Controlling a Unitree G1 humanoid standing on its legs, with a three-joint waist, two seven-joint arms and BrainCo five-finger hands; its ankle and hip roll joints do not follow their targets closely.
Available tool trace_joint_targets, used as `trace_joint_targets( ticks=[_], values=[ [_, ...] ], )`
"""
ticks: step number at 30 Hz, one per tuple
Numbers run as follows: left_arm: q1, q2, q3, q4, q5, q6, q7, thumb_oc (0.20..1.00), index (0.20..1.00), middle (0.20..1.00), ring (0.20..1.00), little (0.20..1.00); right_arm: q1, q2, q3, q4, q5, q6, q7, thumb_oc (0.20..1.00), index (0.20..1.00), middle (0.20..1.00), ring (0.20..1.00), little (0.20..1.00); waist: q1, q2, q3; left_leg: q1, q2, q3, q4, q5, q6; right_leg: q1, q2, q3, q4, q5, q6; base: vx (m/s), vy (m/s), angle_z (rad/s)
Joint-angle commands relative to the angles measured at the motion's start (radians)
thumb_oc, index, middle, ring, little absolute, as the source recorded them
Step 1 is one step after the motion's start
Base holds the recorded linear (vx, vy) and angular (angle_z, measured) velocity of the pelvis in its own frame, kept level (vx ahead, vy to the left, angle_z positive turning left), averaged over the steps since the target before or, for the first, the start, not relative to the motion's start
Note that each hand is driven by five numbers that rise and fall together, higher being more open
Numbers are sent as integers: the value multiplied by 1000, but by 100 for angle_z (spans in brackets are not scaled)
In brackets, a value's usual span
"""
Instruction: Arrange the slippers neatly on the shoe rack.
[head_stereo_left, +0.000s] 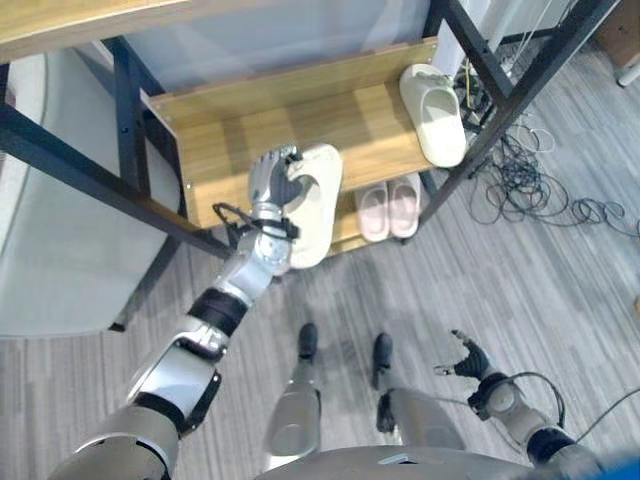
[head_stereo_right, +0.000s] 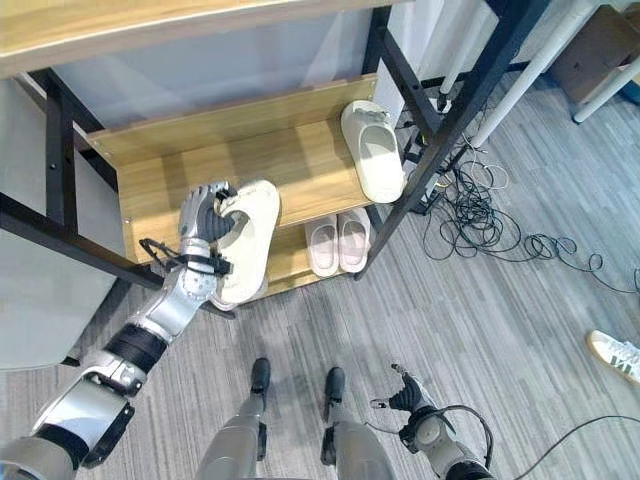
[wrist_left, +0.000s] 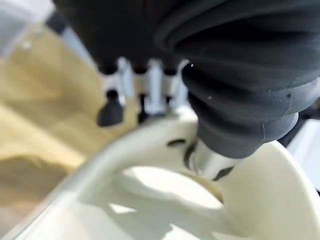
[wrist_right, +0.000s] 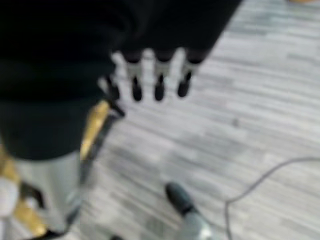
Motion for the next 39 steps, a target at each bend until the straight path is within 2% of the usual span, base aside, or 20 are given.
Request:
trace_joint_targets(
  ticks=[1,4,6,8,9,10,12,14,16,18,19,20,21,23,24,25,27,29,32,39],
  values=[
    [-42,26,42,8,-19,-50,-15,200,200,200,200,200,36,-40,-20,-55,18,-13,-14,1000,1000,1000,1000,1000,-1,-10,34,-24,19,9,168,-108,6,-16,-22,41,172,-209,18,7,-205,-6],
    [-15,28,51,2,-34,-56,-27,200,200,200,200,200,31,-43,-32,-52,32,-13,-15,1000,1000,1000,1000,1000,0,-11,47,-46,29,6,264,-92,-1,-5,-10,38,193,-220,2,8,-194,-6],
    [5,-1,42,-6,-59,-63,-48,200,200,200,200,200,32,-55,-38,-51,36,-5,-20,1000,1000,1000,1000,1000,-12,-7,61,-107,41,75,419,-91,19,22,-20,9,201,-232,-19,8,-135,3],
    [23,-2,48,-3,-60,-60,-57,200,200,200,200,200,16,-54,-31,-44,37,2,-16,1000,1000,1000,1000,1000,4,1,60,-128,-29,68,435,-148,41,15,-15,25,220,-239,-16,47,37,20],
    [37,2,57,-4,-56,-59,-59,200,200,200,200,200,3,-51,-27,-37,37,7,-16,1000,1000,1000,1000,1000,28,7,55,-165,-110,44,420,-179,58,13,-9,32,234,-244,-9,90,51,6],
    [43,5,63,-5,-53,-60,-61,200,200,200,200,200,-1,-45,-26,-33,37,7,-16,1000,1000,1000,1000,1000,44,15,46,-178,-144,41,378,-164,61,16,4,39,242,-251,-3,118,13,-19],
    [63,9,78,-7,-50,-61,-65,200,200,200,200,200,2,-35,-16,-36,31,10,-13,1000,1000,1000,1000,1000,69,21,26,-214,-153,60,327,-116,57,34,32,49,258,-272,-1,197,32,-58],
    [91,29,107,3,-52,-67,-60,200,200,200,200,200,50,-43,-14,-36,15,-1,12,1000,1000,1000,1000,1000,76,4,14,-182,-167,64,290,-112,75,53,46,90,291,-301,1,193,51,-45],
    [117,41,113,-7,-23,-60,-82,200,200,200,200,200,81,-47,-32,-104,-1,-6,23,1000,1000,1000,1000,1000,69,-17,-6,-136,-172,60,271,-124,96,51,38,77,364,-307,21,171,-4,-63],
    [128,47,119,-12,-12,-50,-78,200,200,200,200,200,120,-43,-34,-131,-9,-6,42,1000,1000,1000,1000,1000,38,-28,5,-77,-173,67,259,-144,120,-6,-2,76,547,-278,69,123,80,-20],
    [137,49,128,-17,-13,-48,-75,200,200,200,200,200,122,-42,-32,-148,-18,-4,54,1000,1000,1000,1000,1000,30,-21,7,-57,-159,77,252,-149,127,-44,-25,65,616,-230,93,82,74,9],
    [147,54,132,-22,-11,-42,-71,200,200,200,200,200,126,-36,-30,-161,-37,1,61,1000,1000,1000,1000,1000,23,-5,16,-23,-136,80,234,-155,136,-96,-95,49,708,-202,102,49,31,-1],
    [147,54,132,-22,-11,-42,-71,200,200,200,200,200,126,-36,-30,-161,-37,1,61,1000,1000,1000,1000,1000,22,-6,17,-22,-138,80,233,-154,137,-98,-98,49,712,-205,103,61,-5,-11],
    [146,53,133,-23,-13,-41,-69,200,200,200,200,200,128,-27,-33,-157,-46,4,60,1000,1000,1000,1000,1000,14,11,27,-1,-124,64,219,-162,138,-118,-156,65,689,-205,88,69,-88,-17],
    [142,53,130,-18,-17,-43,-69,200,200,200,200,200,129,-22,-39,-153,-46,7,62,1000,1000,1000,1000,1000,1,18,36,10,-118,45,210,-173,131,-145,-194,120,616,-198,80,67,-108,-12],
    [142,52,130,-18,-17,-43,-69,200,200,200,200,200,129,-22,-39,-153,-46,7,62,1000,1000,1000,1000,1000,2,19,35,10,-117,45,209,-173,132,-144,-192,120,612,-196,80,80,-143,-8],
    [122,53,121,-3,-21,-42,-66,200,200,200,200,200,131,-27,-48,-143,-39,5,55,1000,1000,1000,1000,1000,-15,5,35,5,-125,23,217,-192,114,-146,-203,208,441,-166,92,105,-214,-3],
    [100,68,112,0,-23,-43,-61,200,200,200,200,200,132,-20,-62,-125,-7,8,53,1000,1000,1000,1000,1000,-18,-16,15,-3,-143,-3,235,-211,107,-87,-174,266,323,-164,108,103,-210,13],
    [91,85,124,10,-38,-45,-58,200,200,200,200,200,118,-29,-46,-132,-10,11,60,1000,1000,1000,1000,1000,-7,-31,8,-20,-118,-14,250,-207,94,-78,-148,227,300,-153,109,63,-231,89],
    [-3,146,137,115,-60,-29,-24,200,200,200,200,200,142,-94,-70,-165,-11,-11,51,1000,1000,1000,1000,1000,-30,-28,-9,-30,-55,-43,185,-163,52,-39,-100,153,213,-159,89,44,-161,8]
  ],
)
